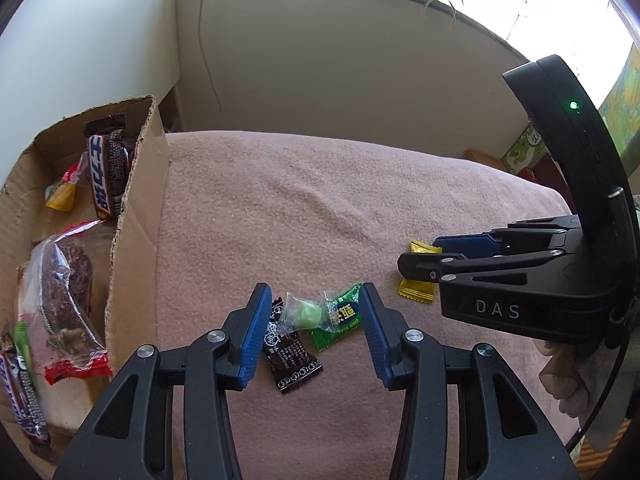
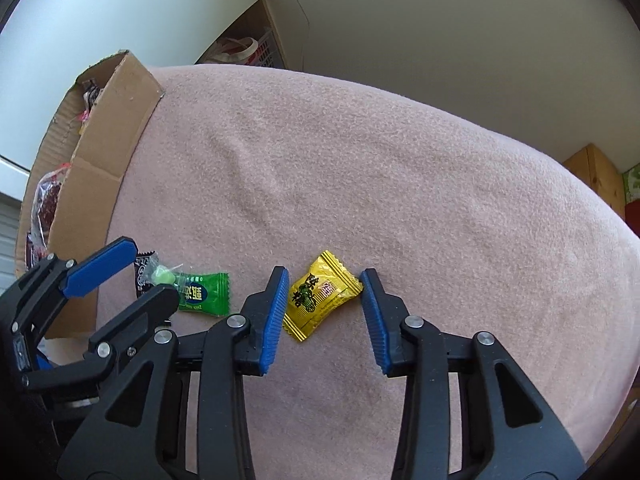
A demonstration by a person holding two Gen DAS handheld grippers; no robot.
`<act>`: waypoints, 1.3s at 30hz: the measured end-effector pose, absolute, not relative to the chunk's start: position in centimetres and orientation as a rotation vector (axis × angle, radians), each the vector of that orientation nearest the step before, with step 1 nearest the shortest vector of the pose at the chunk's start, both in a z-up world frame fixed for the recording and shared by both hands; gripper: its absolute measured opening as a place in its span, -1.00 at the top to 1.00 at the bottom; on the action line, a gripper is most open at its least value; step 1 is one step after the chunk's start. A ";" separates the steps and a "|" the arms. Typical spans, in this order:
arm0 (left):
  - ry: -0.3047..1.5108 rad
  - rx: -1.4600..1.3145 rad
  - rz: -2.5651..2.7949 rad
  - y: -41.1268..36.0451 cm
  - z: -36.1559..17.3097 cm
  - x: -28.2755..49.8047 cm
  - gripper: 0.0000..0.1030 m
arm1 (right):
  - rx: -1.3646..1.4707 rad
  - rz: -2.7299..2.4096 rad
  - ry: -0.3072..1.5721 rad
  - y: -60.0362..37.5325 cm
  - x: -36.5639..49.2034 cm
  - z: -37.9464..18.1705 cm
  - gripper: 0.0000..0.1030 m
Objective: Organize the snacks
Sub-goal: 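Lower the left gripper onto the green candy packet while the right lowers onto the yellow candy, then close the left gripper on the clear green candy while the right closes on the yellow candy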
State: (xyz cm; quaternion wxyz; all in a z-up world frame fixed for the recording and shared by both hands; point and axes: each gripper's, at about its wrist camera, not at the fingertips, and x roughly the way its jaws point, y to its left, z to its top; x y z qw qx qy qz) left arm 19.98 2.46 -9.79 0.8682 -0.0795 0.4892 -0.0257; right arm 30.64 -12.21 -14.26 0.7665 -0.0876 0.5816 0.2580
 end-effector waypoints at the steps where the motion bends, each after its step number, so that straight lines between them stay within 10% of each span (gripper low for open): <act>1: 1.019 -0.159 -0.051 2.4 -9.9 20.0 0.20 | -0.197 0.570 1.250 -12.3 30.4 -14.3 0.25; 39: 0.924 -0.227 -0.025 3.6 -9.2 18.2 0.53 | -0.120 0.622 1.100 -17.5 27.1 -12.5 0.75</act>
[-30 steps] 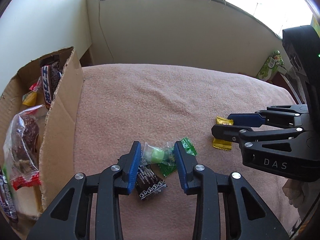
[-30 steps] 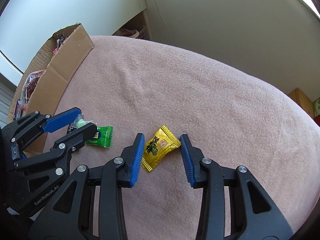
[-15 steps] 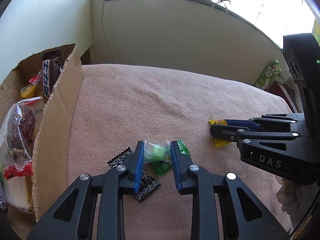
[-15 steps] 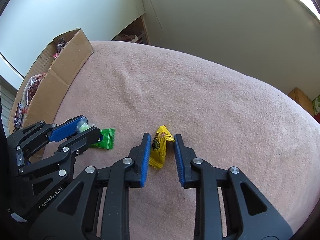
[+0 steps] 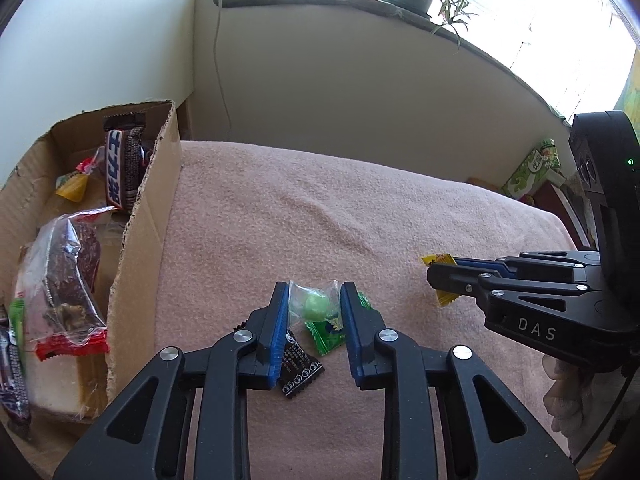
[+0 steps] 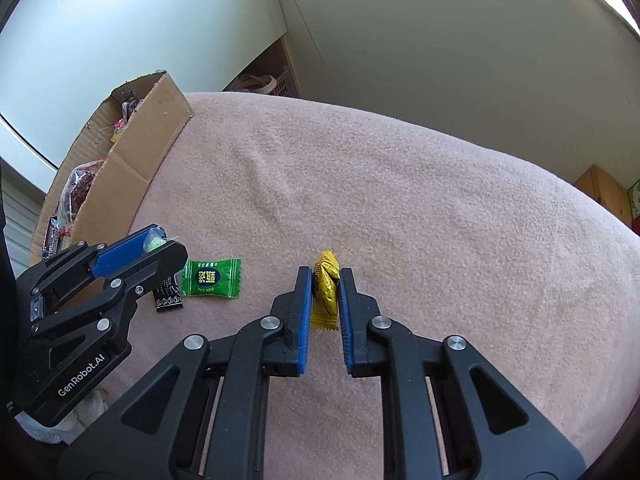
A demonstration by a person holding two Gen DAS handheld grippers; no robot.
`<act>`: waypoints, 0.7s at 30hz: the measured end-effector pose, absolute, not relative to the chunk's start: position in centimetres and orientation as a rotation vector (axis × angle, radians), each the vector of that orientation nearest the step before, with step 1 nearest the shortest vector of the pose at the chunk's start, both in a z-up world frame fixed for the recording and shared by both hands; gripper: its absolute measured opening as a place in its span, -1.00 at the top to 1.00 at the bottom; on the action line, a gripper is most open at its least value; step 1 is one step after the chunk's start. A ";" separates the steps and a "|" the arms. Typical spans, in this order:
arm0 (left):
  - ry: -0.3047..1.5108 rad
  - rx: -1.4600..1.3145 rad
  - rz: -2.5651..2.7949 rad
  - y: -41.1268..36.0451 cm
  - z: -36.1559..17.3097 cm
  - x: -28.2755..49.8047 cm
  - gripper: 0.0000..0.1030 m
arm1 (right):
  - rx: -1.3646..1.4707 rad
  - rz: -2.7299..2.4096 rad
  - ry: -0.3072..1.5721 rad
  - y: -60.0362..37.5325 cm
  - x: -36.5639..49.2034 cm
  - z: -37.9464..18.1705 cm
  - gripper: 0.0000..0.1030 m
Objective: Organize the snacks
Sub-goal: 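Close the left gripper on the clear green candy while the right closes on the yellow candy, then carry both candies over the box and open both grippers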
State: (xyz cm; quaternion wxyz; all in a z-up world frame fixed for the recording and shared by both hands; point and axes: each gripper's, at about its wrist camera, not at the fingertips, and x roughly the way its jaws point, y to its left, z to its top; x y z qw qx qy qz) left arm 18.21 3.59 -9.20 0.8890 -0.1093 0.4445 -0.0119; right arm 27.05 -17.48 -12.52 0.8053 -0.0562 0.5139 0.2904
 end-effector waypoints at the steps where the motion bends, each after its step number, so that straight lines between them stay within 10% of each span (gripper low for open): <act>1: 0.924 -0.230 -0.025 3.7 -9.0 18.1 0.53 | -0.122 0.621 1.099 -17.5 27.0 -12.4 0.75; 21: 0.839 -0.291 0.061 9.6 -2.2 15.2 0.53 | -0.119 0.688 1.004 -13.8 25.3 -3.8 0.75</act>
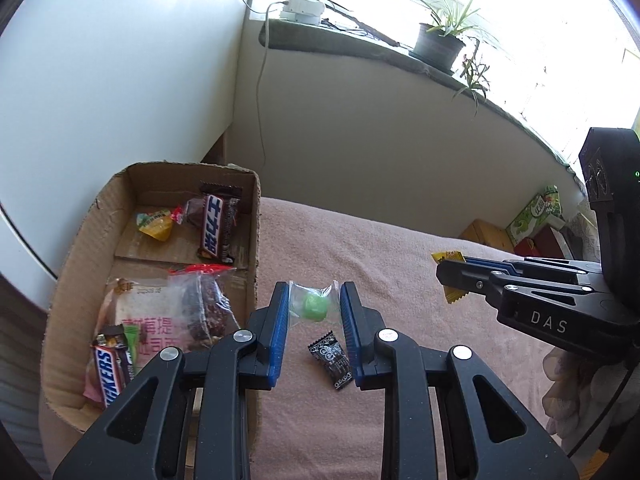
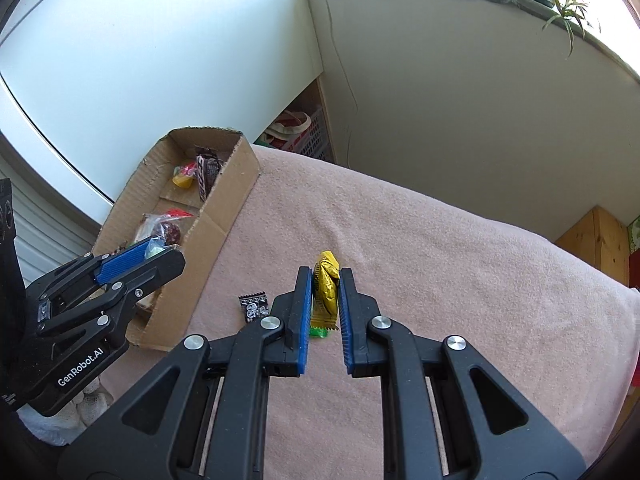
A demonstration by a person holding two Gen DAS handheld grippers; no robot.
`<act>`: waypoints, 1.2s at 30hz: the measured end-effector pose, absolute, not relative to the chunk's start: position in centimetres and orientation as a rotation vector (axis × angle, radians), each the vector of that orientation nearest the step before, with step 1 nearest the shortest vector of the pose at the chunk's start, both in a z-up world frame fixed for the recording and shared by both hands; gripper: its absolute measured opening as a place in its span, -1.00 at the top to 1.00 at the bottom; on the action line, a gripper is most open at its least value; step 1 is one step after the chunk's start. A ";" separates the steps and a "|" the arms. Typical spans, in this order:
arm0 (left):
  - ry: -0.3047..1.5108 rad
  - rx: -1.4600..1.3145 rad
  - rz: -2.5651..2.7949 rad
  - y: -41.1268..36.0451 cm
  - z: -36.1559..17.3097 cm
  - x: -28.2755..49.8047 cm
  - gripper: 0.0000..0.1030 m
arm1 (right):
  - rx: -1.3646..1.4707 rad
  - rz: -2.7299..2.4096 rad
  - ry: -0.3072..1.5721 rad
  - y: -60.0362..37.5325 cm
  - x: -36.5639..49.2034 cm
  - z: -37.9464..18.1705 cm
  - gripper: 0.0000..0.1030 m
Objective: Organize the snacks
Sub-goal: 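Carry both candies over the box and open both grippers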
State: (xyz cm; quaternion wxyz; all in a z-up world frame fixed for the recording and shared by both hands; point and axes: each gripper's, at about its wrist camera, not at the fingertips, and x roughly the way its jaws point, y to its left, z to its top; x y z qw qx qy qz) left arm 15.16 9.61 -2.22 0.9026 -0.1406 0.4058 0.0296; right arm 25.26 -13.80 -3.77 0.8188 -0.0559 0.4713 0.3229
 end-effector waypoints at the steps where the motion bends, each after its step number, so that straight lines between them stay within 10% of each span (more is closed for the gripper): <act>1: 0.834 -0.293 0.069 9.8 -1.9 15.2 0.53 | -0.120 0.697 0.998 -13.3 25.2 -3.3 0.75; 36: 0.817 -0.374 0.255 19.6 -1.7 12.2 0.52 | -0.216 0.968 0.997 4.3 23.9 -0.5 0.75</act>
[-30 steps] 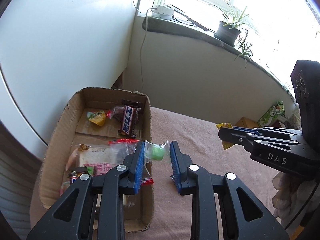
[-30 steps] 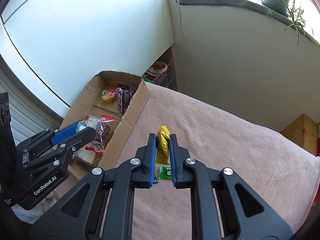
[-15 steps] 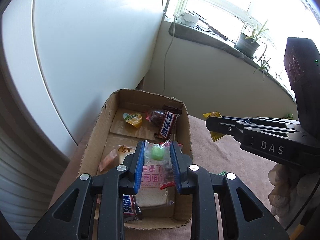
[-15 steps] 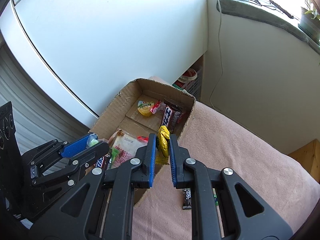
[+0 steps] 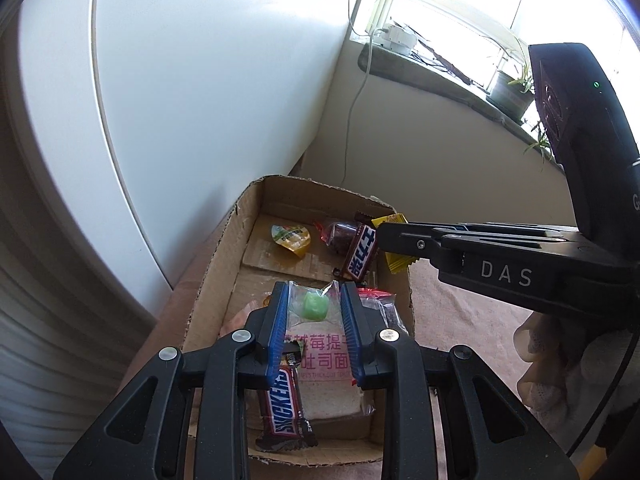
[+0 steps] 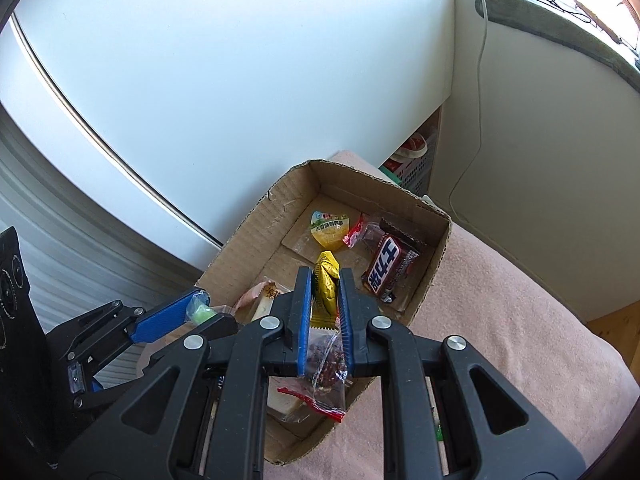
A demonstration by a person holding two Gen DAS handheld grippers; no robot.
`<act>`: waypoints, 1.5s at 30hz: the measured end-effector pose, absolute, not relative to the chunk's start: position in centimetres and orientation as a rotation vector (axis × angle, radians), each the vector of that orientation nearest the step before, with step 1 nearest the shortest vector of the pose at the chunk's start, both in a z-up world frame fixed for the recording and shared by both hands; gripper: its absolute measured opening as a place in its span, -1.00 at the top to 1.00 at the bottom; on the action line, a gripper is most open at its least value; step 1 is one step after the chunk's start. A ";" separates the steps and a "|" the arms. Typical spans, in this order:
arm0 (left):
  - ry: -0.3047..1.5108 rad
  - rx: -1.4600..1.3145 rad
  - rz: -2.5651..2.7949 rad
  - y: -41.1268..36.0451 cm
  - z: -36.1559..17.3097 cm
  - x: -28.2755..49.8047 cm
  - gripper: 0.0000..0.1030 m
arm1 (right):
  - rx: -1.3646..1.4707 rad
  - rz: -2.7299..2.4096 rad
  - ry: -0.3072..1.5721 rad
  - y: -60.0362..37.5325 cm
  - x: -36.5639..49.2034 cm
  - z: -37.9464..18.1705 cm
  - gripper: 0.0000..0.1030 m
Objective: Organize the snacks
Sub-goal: 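Carry both candies over the box and open both grippers, then withdraw both grippers from the box over the black and green candies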
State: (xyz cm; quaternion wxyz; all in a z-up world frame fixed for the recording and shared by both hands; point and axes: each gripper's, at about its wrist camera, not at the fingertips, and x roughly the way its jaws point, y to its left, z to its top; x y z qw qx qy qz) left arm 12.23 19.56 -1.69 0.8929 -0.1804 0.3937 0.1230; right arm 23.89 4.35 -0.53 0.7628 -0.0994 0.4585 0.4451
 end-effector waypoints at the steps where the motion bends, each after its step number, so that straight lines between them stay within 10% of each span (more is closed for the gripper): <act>1: 0.817 -0.376 0.258 19.6 -1.8 12.2 0.52 | -0.216 0.967 0.998 4.5 23.9 -0.6 0.75; 4: 0.821 -0.375 0.260 19.7 -1.9 12.2 0.51 | -0.211 0.970 1.006 4.6 23.9 -0.6 0.73; 12: 0.829 -0.364 0.270 19.7 -1.9 12.1 0.44 | -0.196 0.964 0.989 4.5 24.1 -0.1 -0.18; 15: 0.826 -0.353 0.278 19.4 -1.8 12.0 0.08 | -0.189 0.956 0.982 4.0 24.3 0.1 -0.30; 45: 0.837 -0.302 0.157 10.2 -1.4 11.9 -0.03 | -0.231 0.860 1.037 -11.0 27.5 -4.5 -0.33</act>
